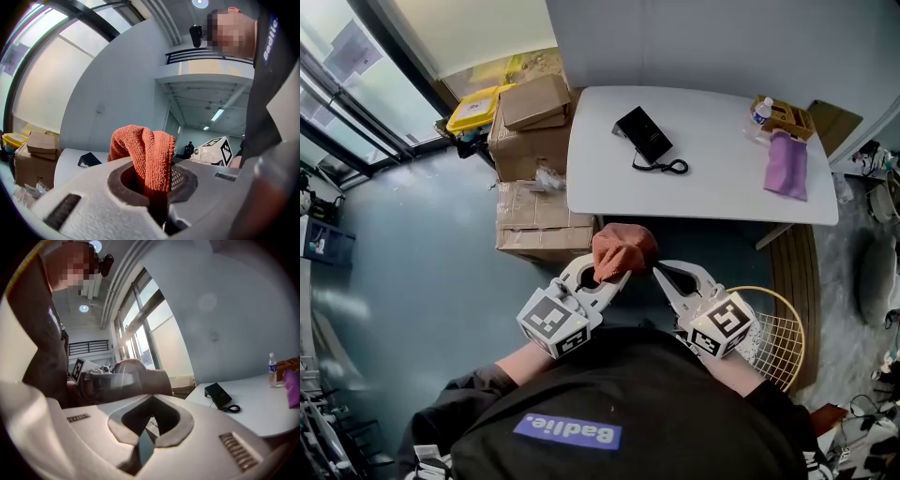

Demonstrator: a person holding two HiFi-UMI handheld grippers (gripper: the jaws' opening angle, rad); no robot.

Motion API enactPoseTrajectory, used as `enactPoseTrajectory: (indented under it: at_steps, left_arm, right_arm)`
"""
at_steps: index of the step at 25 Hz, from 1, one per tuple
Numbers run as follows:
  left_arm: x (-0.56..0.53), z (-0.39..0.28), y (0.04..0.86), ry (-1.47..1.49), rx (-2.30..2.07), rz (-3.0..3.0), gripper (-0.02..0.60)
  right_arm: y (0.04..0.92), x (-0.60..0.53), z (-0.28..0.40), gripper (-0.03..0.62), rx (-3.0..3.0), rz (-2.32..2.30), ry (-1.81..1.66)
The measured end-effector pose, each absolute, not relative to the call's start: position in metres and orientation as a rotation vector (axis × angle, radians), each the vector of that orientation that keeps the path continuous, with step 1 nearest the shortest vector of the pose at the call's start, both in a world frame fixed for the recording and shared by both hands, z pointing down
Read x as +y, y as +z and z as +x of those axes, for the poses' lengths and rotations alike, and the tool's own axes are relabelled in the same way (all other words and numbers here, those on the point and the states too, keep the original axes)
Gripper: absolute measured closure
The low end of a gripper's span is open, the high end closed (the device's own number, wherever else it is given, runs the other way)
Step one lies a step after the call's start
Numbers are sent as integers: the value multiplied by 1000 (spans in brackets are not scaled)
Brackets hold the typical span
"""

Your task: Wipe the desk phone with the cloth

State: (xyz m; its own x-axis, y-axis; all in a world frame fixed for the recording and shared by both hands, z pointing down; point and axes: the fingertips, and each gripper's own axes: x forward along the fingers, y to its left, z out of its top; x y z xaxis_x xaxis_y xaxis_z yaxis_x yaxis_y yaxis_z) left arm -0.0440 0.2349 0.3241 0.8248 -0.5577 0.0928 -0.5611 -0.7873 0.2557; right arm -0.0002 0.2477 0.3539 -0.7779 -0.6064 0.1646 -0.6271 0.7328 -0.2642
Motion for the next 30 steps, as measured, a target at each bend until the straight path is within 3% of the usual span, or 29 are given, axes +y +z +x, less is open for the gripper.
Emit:
enactPoseTrajectory:
  at_steps: [11,30]
  left_arm:
    - [197,-32,332,-7,-895,2720,545]
    - [-11,-75,336,-11,-725,2762,545]
  right_arm:
    - [364,209,13,566,-2845,977,465]
    - [362,19,-17,566,-2717,1211,499]
